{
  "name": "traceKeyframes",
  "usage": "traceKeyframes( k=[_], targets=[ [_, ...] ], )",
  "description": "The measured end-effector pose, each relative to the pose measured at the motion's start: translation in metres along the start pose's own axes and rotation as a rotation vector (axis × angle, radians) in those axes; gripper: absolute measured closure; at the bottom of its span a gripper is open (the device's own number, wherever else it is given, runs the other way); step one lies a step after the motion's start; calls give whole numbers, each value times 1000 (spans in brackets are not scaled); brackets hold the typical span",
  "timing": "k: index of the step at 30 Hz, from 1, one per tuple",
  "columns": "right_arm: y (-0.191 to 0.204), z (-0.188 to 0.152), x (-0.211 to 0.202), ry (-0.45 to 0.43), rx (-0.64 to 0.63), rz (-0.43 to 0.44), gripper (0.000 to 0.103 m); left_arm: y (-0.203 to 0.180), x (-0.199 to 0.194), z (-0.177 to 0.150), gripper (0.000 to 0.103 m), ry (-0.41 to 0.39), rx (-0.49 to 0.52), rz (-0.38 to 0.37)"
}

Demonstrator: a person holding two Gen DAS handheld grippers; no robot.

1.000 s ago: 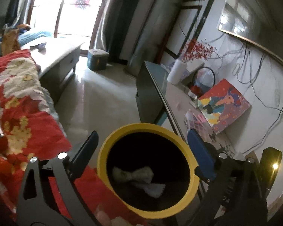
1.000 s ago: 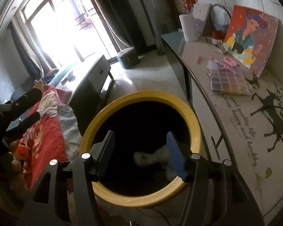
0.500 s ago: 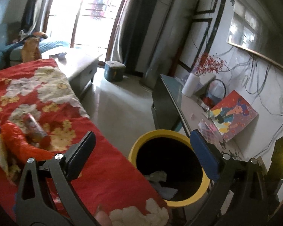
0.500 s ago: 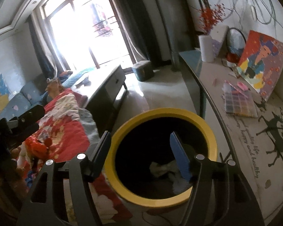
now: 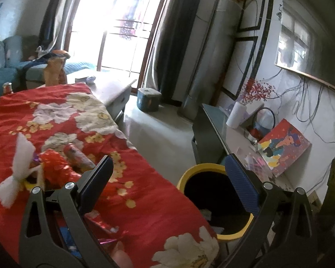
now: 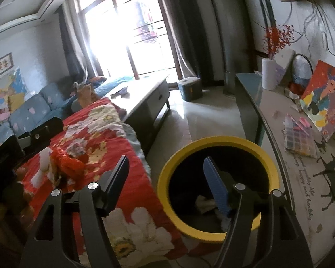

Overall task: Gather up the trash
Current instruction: 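Move both open tools back over the trash on the bed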

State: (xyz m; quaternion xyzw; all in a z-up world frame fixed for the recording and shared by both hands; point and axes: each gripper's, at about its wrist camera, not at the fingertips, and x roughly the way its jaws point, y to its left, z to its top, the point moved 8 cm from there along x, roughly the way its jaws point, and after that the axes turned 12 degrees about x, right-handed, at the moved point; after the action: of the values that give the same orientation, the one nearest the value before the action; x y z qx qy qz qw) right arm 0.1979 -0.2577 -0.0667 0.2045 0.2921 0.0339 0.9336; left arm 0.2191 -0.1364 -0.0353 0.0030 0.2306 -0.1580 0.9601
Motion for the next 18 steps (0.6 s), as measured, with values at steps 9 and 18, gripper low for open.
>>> traceKeyframes(
  k=[9, 18],
  targets=[
    [37, -9, -5, 9, -60, 50, 34, 30, -24, -4, 11, -32, -27, 56],
    [76, -26, 0, 46, -114, 108, 33, 67, -42, -9, 11, -46, -70, 121]
  ],
)
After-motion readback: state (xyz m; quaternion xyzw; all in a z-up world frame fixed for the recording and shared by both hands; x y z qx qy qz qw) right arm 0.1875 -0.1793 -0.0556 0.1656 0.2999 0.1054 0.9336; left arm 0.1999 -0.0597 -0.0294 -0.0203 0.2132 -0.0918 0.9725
